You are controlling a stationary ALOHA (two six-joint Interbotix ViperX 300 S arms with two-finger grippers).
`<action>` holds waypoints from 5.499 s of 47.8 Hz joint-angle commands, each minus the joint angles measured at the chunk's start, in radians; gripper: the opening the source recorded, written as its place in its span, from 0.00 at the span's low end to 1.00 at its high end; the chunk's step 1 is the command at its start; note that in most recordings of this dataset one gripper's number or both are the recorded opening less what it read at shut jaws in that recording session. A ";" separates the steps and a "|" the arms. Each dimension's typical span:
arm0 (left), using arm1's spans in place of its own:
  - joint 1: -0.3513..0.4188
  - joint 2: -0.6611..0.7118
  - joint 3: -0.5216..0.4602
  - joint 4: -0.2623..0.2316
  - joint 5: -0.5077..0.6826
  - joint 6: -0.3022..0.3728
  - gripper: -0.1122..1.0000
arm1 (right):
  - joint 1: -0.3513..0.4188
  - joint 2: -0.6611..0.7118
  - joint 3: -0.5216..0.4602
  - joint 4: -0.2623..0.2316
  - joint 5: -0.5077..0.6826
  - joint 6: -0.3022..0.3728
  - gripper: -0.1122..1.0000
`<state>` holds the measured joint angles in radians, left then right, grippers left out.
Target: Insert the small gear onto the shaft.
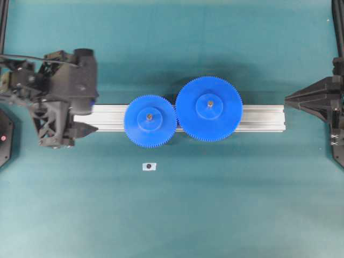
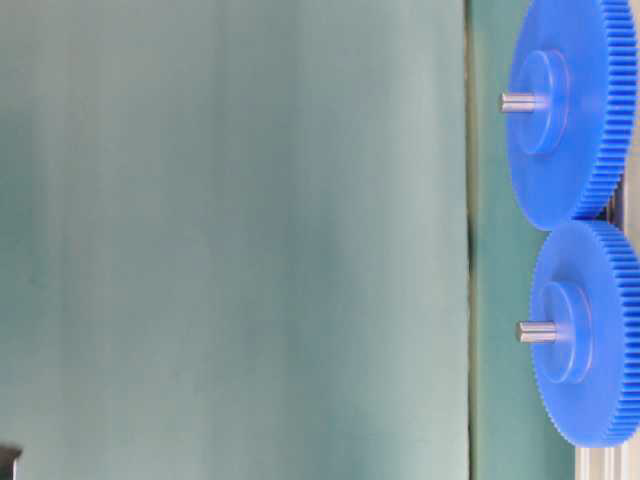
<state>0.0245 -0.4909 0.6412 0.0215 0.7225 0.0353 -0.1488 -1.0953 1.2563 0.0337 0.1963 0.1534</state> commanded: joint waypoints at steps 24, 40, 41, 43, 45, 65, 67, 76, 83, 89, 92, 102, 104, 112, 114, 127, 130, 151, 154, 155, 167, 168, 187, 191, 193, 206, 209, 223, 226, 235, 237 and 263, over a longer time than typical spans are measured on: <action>-0.049 -0.156 0.150 0.002 -0.258 -0.097 0.91 | 0.008 -0.048 0.005 -0.006 -0.003 0.009 0.20; -0.049 -0.233 0.241 0.002 -0.397 -0.114 0.91 | 0.008 -0.046 0.005 -0.006 -0.003 0.009 0.20; -0.049 -0.236 0.242 0.002 -0.397 -0.114 0.91 | 0.008 -0.046 0.005 -0.006 -0.003 0.009 0.20; -0.049 -0.241 0.247 0.005 -0.397 -0.115 0.91 | 0.008 -0.046 0.005 -0.006 -0.003 0.009 0.20; -0.049 -0.244 0.250 0.002 -0.397 -0.115 0.91 | 0.008 -0.046 0.005 -0.006 -0.003 0.009 0.20; -0.049 -0.247 0.264 0.005 -0.397 -0.118 0.91 | 0.008 -0.043 0.014 -0.006 -0.003 0.018 0.20; -0.049 -0.247 0.264 0.005 -0.397 -0.117 0.91 | 0.008 -0.043 0.015 -0.006 -0.003 0.021 0.20; -0.049 -0.247 0.264 0.002 -0.399 -0.118 0.91 | 0.008 -0.043 0.014 -0.006 -0.008 0.025 0.20; -0.049 -0.247 0.264 0.005 -0.402 -0.118 0.91 | 0.008 -0.043 0.015 -0.006 -0.008 0.023 0.20; -0.049 -0.247 0.262 0.005 -0.402 -0.118 0.91 | 0.008 -0.043 0.015 -0.006 -0.009 0.023 0.20; -0.049 -0.247 0.261 0.005 -0.403 -0.118 0.91 | 0.008 -0.043 0.015 -0.006 -0.009 0.023 0.20; -0.049 -0.247 0.261 0.005 -0.403 -0.118 0.91 | 0.008 -0.043 0.015 -0.006 -0.009 0.023 0.20; -0.049 -0.247 0.261 0.005 -0.403 -0.118 0.91 | 0.008 -0.043 0.017 -0.006 -0.009 0.023 0.20; -0.048 -0.247 0.261 0.002 -0.403 -0.121 0.91 | 0.008 -0.043 0.015 -0.006 -0.011 0.023 0.20; -0.048 -0.244 0.261 0.002 -0.403 -0.121 0.91 | 0.008 -0.043 0.015 -0.006 -0.011 0.023 0.20; -0.049 -0.247 0.264 0.002 -0.403 -0.121 0.91 | 0.009 -0.043 0.017 -0.006 -0.011 0.023 0.20; -0.049 -0.247 0.264 0.005 -0.403 -0.121 0.91 | 0.008 -0.043 0.015 -0.006 -0.011 0.023 0.20; -0.049 -0.247 0.265 0.002 -0.403 -0.121 0.91 | 0.008 -0.043 0.015 -0.006 -0.011 0.023 0.20; -0.049 -0.247 0.264 0.005 -0.403 -0.121 0.91 | 0.008 -0.043 0.015 -0.006 -0.011 0.023 0.20; -0.048 -0.244 0.264 0.005 -0.403 -0.121 0.91 | 0.008 -0.043 0.015 -0.006 -0.011 0.023 0.20; -0.049 -0.247 0.264 0.005 -0.403 -0.121 0.91 | 0.008 -0.043 0.015 -0.006 -0.011 0.023 0.20; -0.048 -0.247 0.265 0.005 -0.403 -0.121 0.91 | 0.008 -0.043 0.015 -0.006 -0.011 0.023 0.20; -0.049 -0.247 0.267 0.002 -0.403 -0.121 0.91 | 0.008 -0.043 0.015 -0.008 -0.011 0.023 0.20; -0.049 -0.247 0.268 0.002 -0.403 -0.123 0.91 | 0.008 -0.043 0.015 -0.006 -0.011 0.023 0.20; -0.049 -0.247 0.268 0.005 -0.403 -0.123 0.91 | 0.008 -0.043 0.015 -0.008 -0.011 0.023 0.20; -0.049 -0.247 0.270 0.002 -0.403 -0.123 0.91 | 0.008 -0.043 0.015 -0.008 -0.011 0.023 0.20; -0.049 -0.247 0.270 0.002 -0.403 -0.123 0.91 | 0.008 -0.043 0.014 -0.006 -0.011 0.023 0.20; -0.049 -0.247 0.270 0.002 -0.403 -0.123 0.91 | 0.008 -0.043 0.014 -0.008 -0.011 0.023 0.20; -0.048 -0.247 0.270 0.002 -0.403 -0.123 0.91 | 0.008 -0.043 0.015 -0.006 -0.011 0.023 0.20; -0.049 -0.247 0.268 0.002 -0.403 -0.137 0.91 | 0.008 -0.043 0.015 -0.008 -0.011 0.023 0.20; -0.049 -0.247 0.270 0.005 -0.403 -0.141 0.91 | 0.008 -0.043 0.015 -0.006 -0.011 0.023 0.20; -0.048 -0.247 0.275 0.005 -0.405 -0.146 0.91 | 0.008 -0.043 0.020 -0.008 -0.011 0.023 0.20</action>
<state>-0.0215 -0.7348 0.9281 0.0215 0.3267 -0.1120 -0.1411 -1.1490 1.2870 0.0276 0.1933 0.1687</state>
